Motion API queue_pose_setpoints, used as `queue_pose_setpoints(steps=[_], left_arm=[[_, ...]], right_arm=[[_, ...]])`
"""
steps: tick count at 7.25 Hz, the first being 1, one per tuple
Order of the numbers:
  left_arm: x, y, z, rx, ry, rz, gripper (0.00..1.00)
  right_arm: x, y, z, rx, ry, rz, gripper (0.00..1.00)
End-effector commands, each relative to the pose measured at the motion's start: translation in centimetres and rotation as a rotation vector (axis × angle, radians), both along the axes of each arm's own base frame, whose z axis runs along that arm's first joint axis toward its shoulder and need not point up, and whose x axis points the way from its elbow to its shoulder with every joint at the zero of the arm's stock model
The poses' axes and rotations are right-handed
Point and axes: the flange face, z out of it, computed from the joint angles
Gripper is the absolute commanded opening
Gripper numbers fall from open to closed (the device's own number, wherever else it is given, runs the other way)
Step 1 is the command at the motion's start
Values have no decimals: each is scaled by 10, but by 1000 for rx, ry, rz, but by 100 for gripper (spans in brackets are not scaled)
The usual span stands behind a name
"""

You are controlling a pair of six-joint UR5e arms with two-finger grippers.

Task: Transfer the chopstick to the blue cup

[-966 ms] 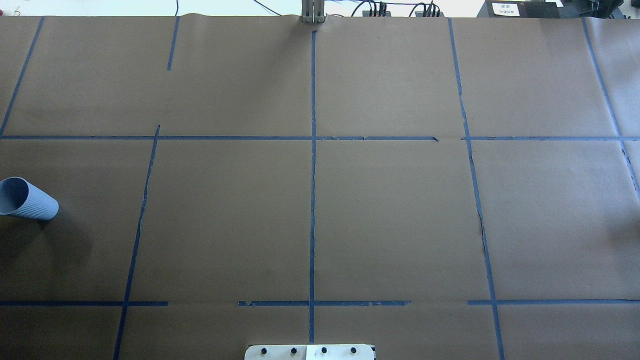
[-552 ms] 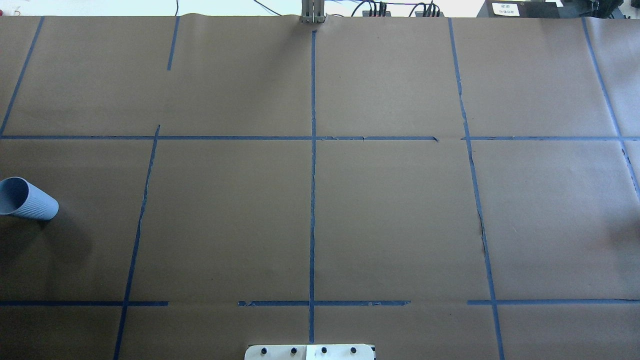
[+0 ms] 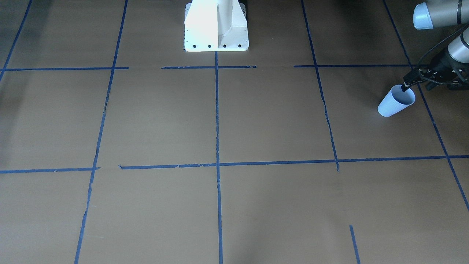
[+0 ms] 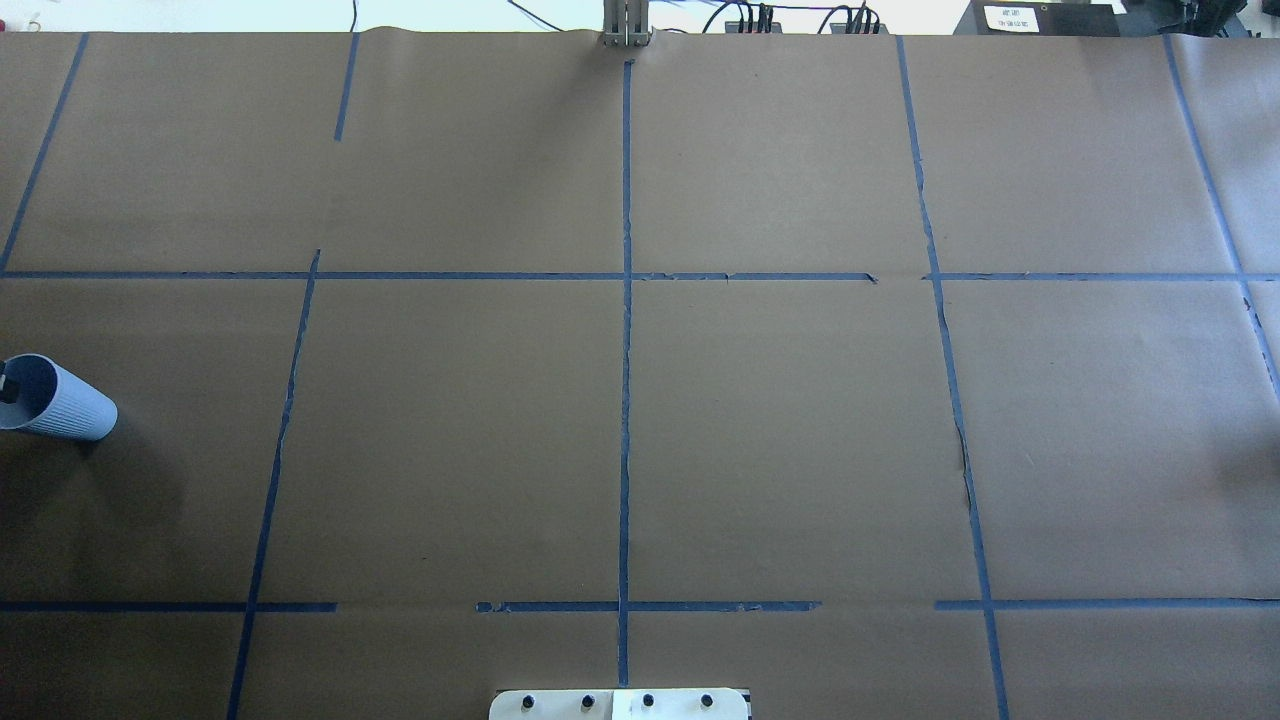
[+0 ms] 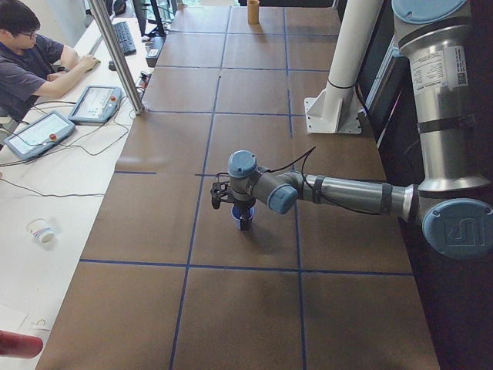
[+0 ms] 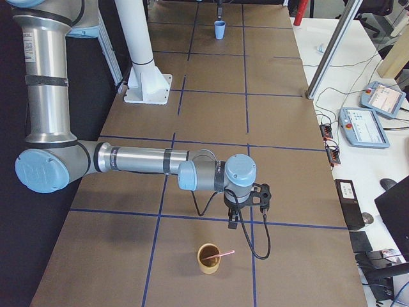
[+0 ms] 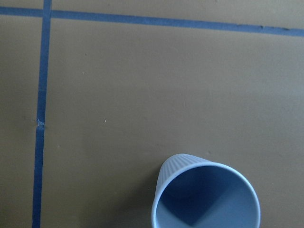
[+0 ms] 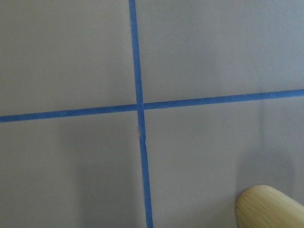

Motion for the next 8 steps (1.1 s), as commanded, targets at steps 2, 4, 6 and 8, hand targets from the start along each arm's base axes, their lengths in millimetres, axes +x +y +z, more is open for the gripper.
queue_pose_setpoints(steps=[2, 4, 6, 8], left_arm=[[11, -3, 13, -13, -6, 17, 100], [12, -3, 15, -17, -9, 19, 100], [14, -5, 16, -17, -9, 21, 100], [18, -13, 25, -12, -6, 21, 100]], right_arm=[[0, 0, 1, -2, 0, -1, 100], [0, 0, 1, -2, 0, -1, 100], [0, 0, 1, -2, 0, -1, 100], [0, 0, 1, -2, 0, -1, 100]])
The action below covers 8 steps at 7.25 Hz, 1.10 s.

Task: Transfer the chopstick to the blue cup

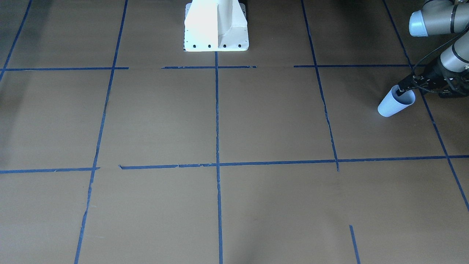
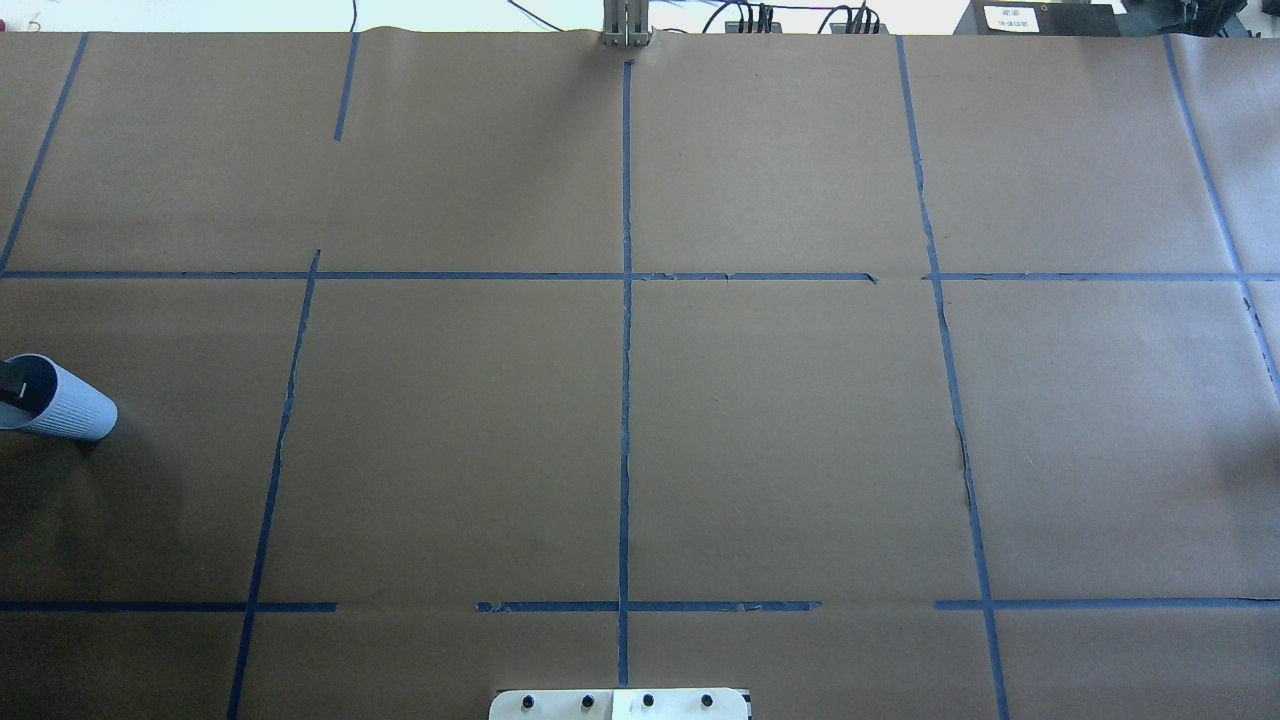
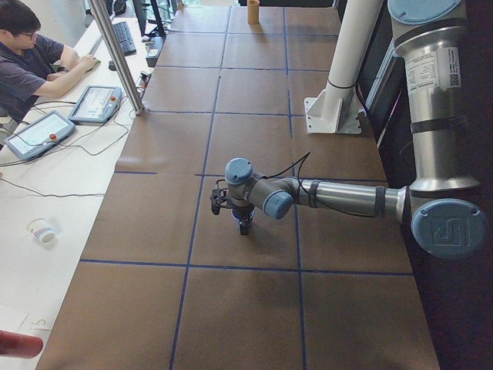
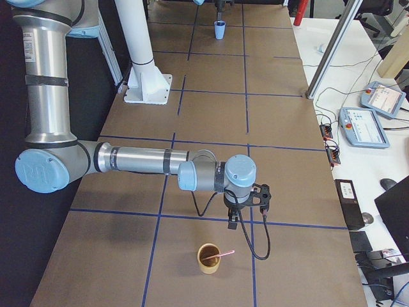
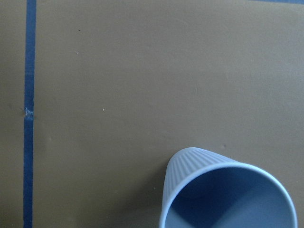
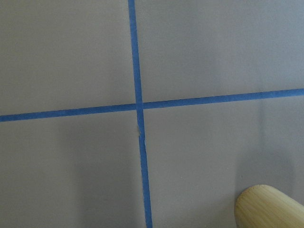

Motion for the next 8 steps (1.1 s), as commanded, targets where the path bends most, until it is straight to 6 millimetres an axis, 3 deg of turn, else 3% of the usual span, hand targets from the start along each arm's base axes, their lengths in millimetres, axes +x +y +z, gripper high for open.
queue_pose_setpoints(steps=[1, 2, 4, 6, 7, 8], left_arm=[[3, -4, 12, 21, 11, 1, 99], [2, -3, 16, 18, 10, 0, 88], [2, -3, 16, 14, 11, -5, 29], [4, -7, 2, 20, 26, -16, 8], [4, -6, -2, 23, 31, -18, 1], [-3, -1, -18, 38, 46, -23, 0]], right_arm=[[0, 0, 0, 0, 0, 0, 100], [0, 0, 0, 0, 0, 0, 100], [0, 0, 0, 0, 0, 0, 100], [0, -1, -1, 2, 0, 0, 100], [0, 0, -1, 2, 0, 0, 100], [0, 0, -2, 3, -1, 0, 100]])
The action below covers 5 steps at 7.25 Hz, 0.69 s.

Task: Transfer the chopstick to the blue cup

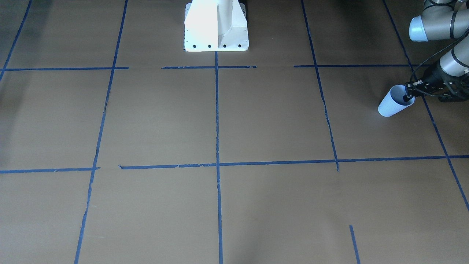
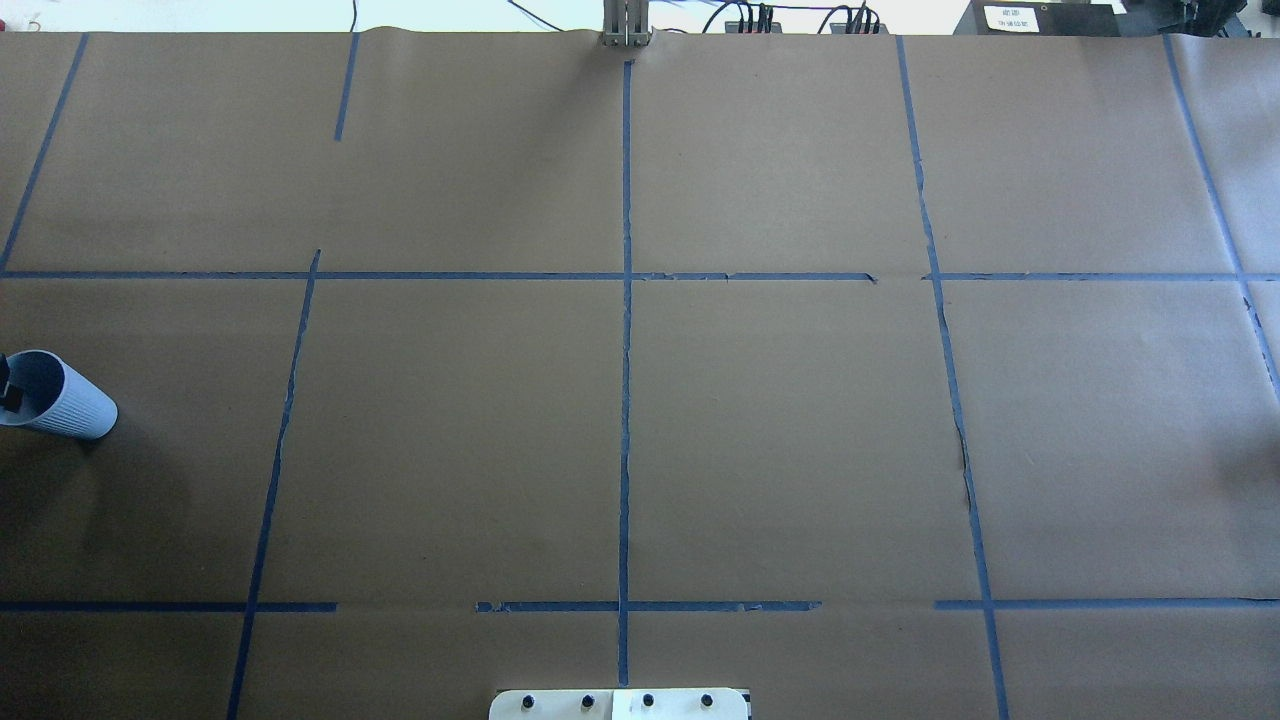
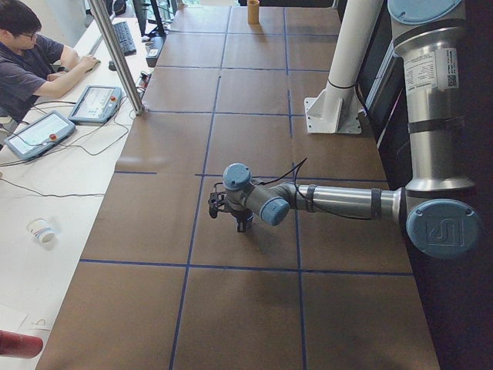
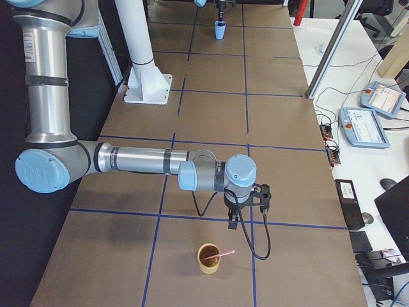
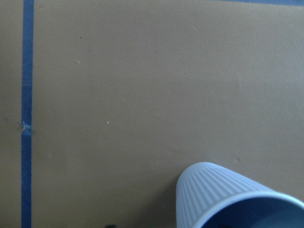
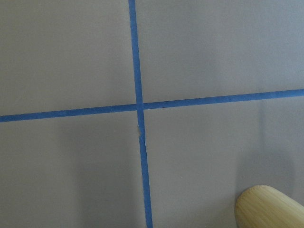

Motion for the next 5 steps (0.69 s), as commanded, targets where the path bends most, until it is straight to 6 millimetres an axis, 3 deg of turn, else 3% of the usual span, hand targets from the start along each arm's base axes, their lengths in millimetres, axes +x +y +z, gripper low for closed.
queue_pose_setpoints(steps=[1, 3, 4, 5], left_arm=[[-12, 17, -32, 12, 14, -6, 0], [-12, 18, -122, -15, -4, -7, 0], [-6, 7, -176, -46, -1, -42, 0], [12, -18, -241, -97, 51, -147, 0]], right_arm=[[0, 0, -1, 1, -1, 0, 100], [0, 0, -2, 3, -3, 1, 100], [0, 0, -4, 6, -1, 1, 100], [0, -1, -4, 9, -3, 0, 100]])
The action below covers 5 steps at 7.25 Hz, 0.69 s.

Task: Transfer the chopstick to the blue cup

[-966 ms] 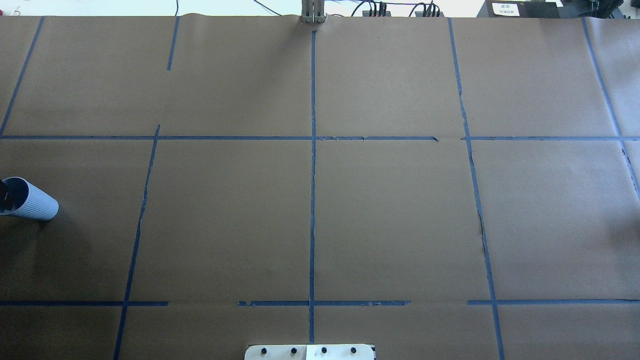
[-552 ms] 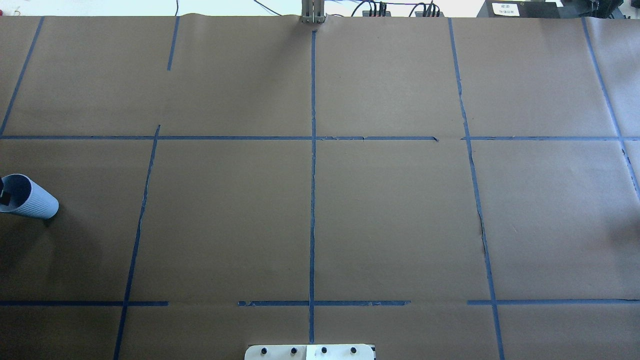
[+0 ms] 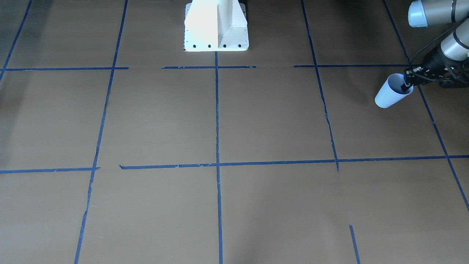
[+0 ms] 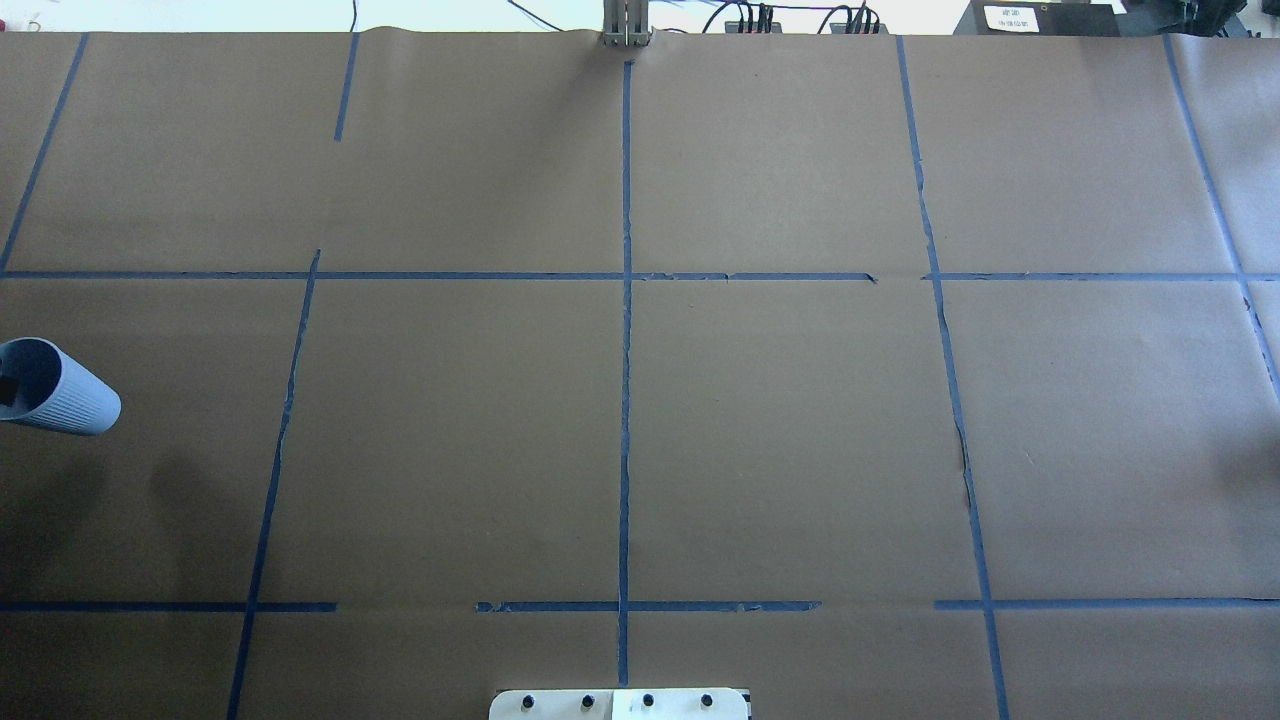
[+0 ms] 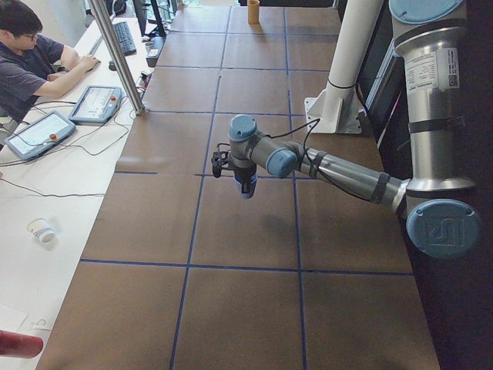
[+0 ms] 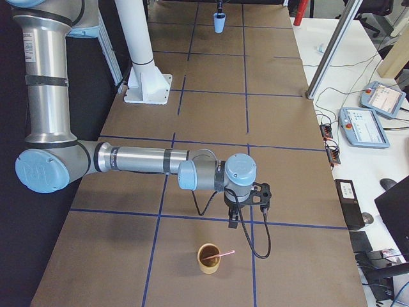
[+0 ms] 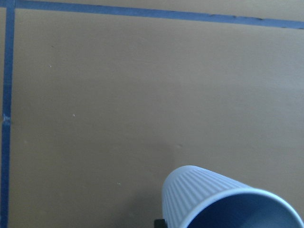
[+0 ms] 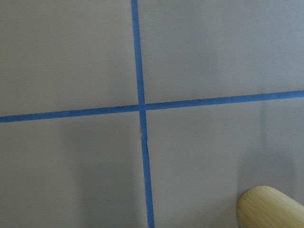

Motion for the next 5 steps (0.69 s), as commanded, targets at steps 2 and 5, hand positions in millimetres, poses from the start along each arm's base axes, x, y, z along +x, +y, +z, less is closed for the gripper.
queue_pose_setpoints(steps=[2, 5], left_arm=[[160, -6, -186, -150, 131, -66, 0], [323, -8, -275, -132, 70, -139, 0]], right_arm=[[0, -2, -4, 10, -1, -1, 100], [-1, -2, -4, 10, 1, -4, 100]])
